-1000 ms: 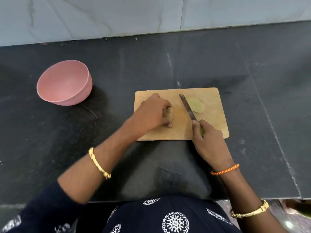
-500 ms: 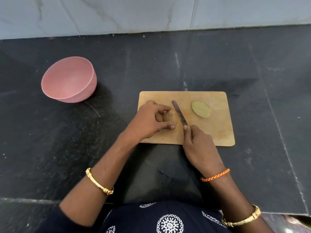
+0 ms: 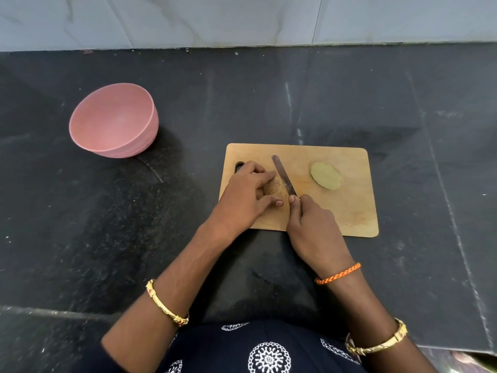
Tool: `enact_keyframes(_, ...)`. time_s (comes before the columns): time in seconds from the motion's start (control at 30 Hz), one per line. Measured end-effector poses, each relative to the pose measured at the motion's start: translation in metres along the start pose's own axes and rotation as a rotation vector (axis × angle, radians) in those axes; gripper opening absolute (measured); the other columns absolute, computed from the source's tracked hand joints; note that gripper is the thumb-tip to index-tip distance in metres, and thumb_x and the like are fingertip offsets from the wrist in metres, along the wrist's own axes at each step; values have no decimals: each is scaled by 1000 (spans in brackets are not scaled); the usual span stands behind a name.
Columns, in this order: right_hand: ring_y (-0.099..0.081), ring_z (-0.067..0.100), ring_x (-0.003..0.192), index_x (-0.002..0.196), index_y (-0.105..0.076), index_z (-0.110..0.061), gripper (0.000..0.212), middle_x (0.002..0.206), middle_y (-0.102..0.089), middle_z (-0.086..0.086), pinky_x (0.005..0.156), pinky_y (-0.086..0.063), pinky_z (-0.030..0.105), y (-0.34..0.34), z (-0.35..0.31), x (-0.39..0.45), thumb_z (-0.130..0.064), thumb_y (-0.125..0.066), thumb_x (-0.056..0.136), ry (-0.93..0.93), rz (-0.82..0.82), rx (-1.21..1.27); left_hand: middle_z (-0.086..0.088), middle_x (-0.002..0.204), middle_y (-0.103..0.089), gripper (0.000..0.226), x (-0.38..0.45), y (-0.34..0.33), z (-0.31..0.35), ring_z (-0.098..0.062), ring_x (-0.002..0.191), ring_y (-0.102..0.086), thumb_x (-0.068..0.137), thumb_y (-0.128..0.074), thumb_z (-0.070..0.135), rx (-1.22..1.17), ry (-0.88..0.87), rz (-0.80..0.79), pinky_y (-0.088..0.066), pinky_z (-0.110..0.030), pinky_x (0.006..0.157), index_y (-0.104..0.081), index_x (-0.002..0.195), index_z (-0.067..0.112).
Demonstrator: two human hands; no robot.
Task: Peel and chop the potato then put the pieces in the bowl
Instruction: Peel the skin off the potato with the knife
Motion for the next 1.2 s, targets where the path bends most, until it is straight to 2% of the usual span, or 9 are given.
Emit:
enact_keyframes(0.1,-56,24,70,90,-50,-14,34,74,-57,7,59,-38,32,1,0,1,-38,-27,101,-16,-24,45,-3,114,-48,52,-2,-2,2,-18,107,-47,80,-70,19,64,-30,10,-41,-26,97,-54,128,7)
enact_keyframes(0.27,-56,22,67,91,-48,-15,32,74,-56,6,55,-37,32,0,0,2,-37,-28,101,-25,-50,16,-2,105,-46,49,-4,-5,2,-17,102,-43,83,-68,17,129,-50,44,-33,-14,89,-54,128,6)
enact_keyframes(0.4,-54,23,65,93,-45,-16,29,69,-50,2,54,-35,31,-1,1,-1,-37,-27,101,-25,-42,-49,-2,101,-46,46,-4,-6,5,-19,99,-43,83,-68,17,148,-46,78,-41,-25,89,-56,126,7)
enact_keyframes(0.57,-57,26,70,93,-42,-17,28,69,-48,2,59,-42,33,0,-1,-3,-38,-25,101,-44,-42,-122,-2,103,-45,46,-7,-7,9,-17,102,-41,84,-66,19,161,-44,104,-38,-22,90,-55,127,6)
enact_keyframes(0.67,-54,25,70,93,-39,-18,26,67,-44,0,60,-40,34,0,-4,-2,-38,-24,102,-68,-37,-173,-2,103,-46,47,-6,-6,9,-17,101,-42,84,-66,19,154,-31,103,-37,-19,89,-54,128,6)
enact_keyframes(0.77,-50,24,70,92,-36,-18,24,71,-44,2,59,-38,33,-1,-7,-2,-37,-24,102,-72,-6,-235,0,101,-45,49,-6,-6,9,-16,100,-43,84,-66,19,150,-37,110,-40,-24,92,-52,130,6)
enact_keyframes(0.87,-47,24,68,91,-34,-17,23,69,-41,1,56,-34,32,-2,-7,-4,-36,-24,102,-72,2,-264,1,97,-43,47,-7,-6,9,-17,97,-43,84,-66,18,168,-41,127,-40,-24,91,-54,128,6)
enact_keyframes(1.0,-45,23,66,91,-35,-16,25,65,-38,0,51,-31,31,-1,-6,-8,-37,-24,102,-53,-17,-295,1,96,-45,44,-7,-6,9,-19,96,-43,84,-66,20,201,-56,146,-41,-30,92,-57,125,6)
enact_keyframes(1.2,-46,22,65,91,-36,-17,27,65,-39,-1,53,-31,32,0,-6,-9,-38,-24,102,-44,-44,-295,-4,95,-52,39,-6,-4,8,-21,93,-45,82,-67,22,229,-67,172,-40,-34,90,-63,119,9)
Point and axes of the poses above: each hand's wrist, its own x-axis towards the middle knuckle, its own y-axis out of the back of the hand, z = x × y, the point moved 5 cm from there along x, towards the middle knuckle
